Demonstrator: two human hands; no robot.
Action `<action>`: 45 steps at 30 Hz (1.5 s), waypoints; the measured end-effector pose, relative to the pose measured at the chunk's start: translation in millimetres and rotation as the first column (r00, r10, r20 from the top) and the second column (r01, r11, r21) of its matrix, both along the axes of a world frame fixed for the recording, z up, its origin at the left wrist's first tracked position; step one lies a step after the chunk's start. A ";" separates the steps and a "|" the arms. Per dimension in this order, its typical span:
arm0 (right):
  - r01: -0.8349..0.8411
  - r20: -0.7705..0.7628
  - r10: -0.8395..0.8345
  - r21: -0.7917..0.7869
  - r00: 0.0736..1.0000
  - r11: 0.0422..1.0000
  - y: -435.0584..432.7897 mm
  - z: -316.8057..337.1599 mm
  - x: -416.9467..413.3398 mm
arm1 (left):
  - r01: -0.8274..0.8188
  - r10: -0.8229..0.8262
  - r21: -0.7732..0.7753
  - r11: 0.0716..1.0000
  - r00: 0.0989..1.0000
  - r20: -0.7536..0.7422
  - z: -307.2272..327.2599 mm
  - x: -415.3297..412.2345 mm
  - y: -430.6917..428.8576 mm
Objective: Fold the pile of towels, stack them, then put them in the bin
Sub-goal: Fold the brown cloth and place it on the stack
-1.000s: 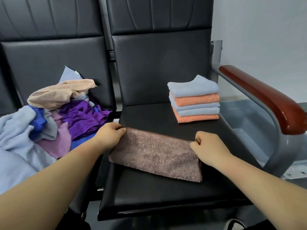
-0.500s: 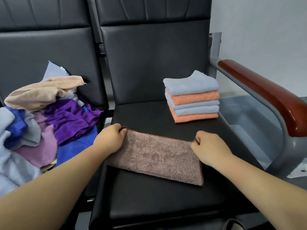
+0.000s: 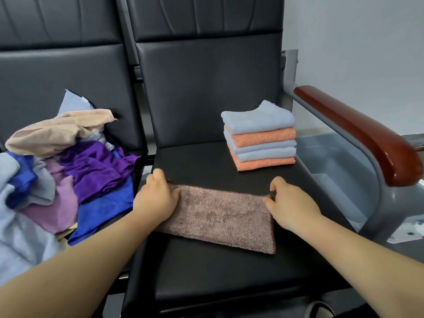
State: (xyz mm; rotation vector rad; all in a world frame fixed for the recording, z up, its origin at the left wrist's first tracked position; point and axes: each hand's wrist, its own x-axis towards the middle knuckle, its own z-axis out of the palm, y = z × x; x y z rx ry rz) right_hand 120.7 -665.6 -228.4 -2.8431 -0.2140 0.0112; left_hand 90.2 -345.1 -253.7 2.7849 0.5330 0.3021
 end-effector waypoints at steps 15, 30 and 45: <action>-0.133 0.156 0.089 0.298 0.984 0.945 10.9 17.0 -9.1 | 0.343 -0.336 -0.030 0.939 0.894 -0.297 18.4 -44.5 -74.6; -0.476 -0.160 0.490 0.118 0.857 0.872 19.9 16.0 -33.3 | 0.362 -0.326 -0.004 0.932 0.833 -0.446 23.8 -31.7 -53.5; -0.494 -0.190 0.537 0.231 0.822 0.838 36.2 11.0 -32.4 | 0.256 -0.556 -0.847 0.467 0.829 -0.056 28.9 -81.4 -53.2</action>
